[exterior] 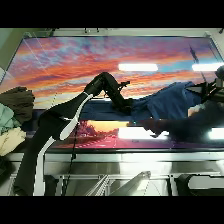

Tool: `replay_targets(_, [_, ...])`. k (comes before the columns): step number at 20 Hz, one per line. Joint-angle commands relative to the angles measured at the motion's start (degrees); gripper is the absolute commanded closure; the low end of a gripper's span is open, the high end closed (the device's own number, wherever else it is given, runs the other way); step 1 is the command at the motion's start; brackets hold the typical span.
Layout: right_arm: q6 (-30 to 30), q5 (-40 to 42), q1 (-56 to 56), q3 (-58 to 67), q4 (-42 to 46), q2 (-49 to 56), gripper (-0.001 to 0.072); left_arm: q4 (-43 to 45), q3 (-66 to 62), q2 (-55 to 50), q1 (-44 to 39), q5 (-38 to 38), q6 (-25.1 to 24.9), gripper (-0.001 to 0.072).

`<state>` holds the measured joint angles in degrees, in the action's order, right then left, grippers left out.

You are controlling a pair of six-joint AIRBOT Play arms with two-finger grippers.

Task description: Fold the shirts.

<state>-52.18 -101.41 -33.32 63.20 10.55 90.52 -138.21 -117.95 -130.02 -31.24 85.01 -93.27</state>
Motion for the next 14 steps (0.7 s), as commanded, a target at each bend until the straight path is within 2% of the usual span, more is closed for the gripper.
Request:
replay_targets(1, [0.3,-0.9,5.4,0.1,-4.1,-0.2,0.0691,-5.3,-0.4,3.7,2.6,2.3,-4.4,0.0690])
replay_targets(3, [0.3,0.8,12.9,0.0,-7.4,-1.3,0.0691,-5.3,5.0,10.6,7.9,3.4,-7.1,0.0690])
replay_targets(5, [1.0,7.5,23.1,0.0,-10.3,-3.6,0.0691,-5.3,11.1,18.1,14.9,6.2,-9.6,0.0690])
replay_targets(7, [1.4,18.6,34.9,0.1,-12.7,-5.3,0.0691,-5.2,18.8,26.1,22.4,8.7,-12.6,0.0690])
replay_targets(10, [3.7,39.9,51.2,0.1,-14.7,-4.1,0.0691,-5.3,31.6,38.0,34.7,7.8,-17.4,0.0690])
replay_targets(13, [6.4,62.8,64.0,0.1,-15.8,0.8,0.0687,-5.3,42.3,45.9,45.7,7.5,-18.3,0.0690])
replay_targets(14, [9.1,67.5,67.0,0.1,-18.8,3.0,0.0537,-5.4,45.7,48.3,48.7,6.9,-18.4,0.0690])
